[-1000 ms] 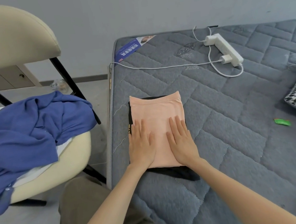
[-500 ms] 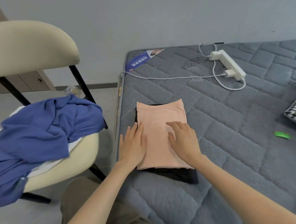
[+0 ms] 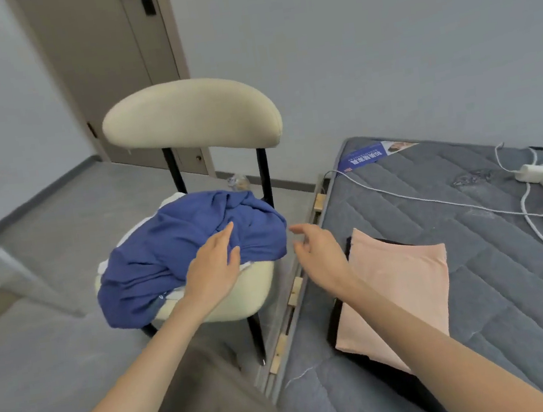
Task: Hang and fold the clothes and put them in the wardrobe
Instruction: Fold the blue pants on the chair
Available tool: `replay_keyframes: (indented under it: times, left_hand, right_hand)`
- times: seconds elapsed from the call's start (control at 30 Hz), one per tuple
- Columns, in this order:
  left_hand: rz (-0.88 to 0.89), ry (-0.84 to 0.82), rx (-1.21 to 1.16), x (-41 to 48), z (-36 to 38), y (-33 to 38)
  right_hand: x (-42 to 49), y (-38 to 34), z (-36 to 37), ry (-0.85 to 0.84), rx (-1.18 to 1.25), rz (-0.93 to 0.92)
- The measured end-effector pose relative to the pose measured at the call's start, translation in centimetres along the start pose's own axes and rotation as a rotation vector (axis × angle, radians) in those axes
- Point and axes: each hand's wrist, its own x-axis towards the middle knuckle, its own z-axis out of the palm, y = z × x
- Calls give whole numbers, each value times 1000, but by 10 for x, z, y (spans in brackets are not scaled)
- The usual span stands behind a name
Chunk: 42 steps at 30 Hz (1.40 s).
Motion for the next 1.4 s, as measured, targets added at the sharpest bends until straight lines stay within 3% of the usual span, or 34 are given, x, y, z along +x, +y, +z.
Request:
replay_keyframes:
  times: [0.17, 0.33, 0.63, 0.77, 1.0, 1.17, 1.4]
  left_hand:
    - [-120, 55, -36, -13, -32, -57]
    - [-202, 55, -77, -11, -47, -98]
    - [-227, 20, -74, 13, -56, -140]
    - [-228, -8, -101, 18, -54, -151]
    - [-200, 28, -131, 13, -62, -151]
    - [-118, 79, -182, 3, -84, -140]
    - [2, 198, -377, -7, -137, -103]
  right_hand:
    - [29, -37, 56, -157, 29, -32]
    - [59, -54, 108, -248, 74, 77]
    - [92, -55, 174, -255, 151, 173]
    - [99, -48, 189, -280, 26, 165]
    - [104, -83, 164, -107, 43, -138]
    - [112, -153, 116, -74, 150, -350]
    - [99, -246, 54, -75, 374, -495]
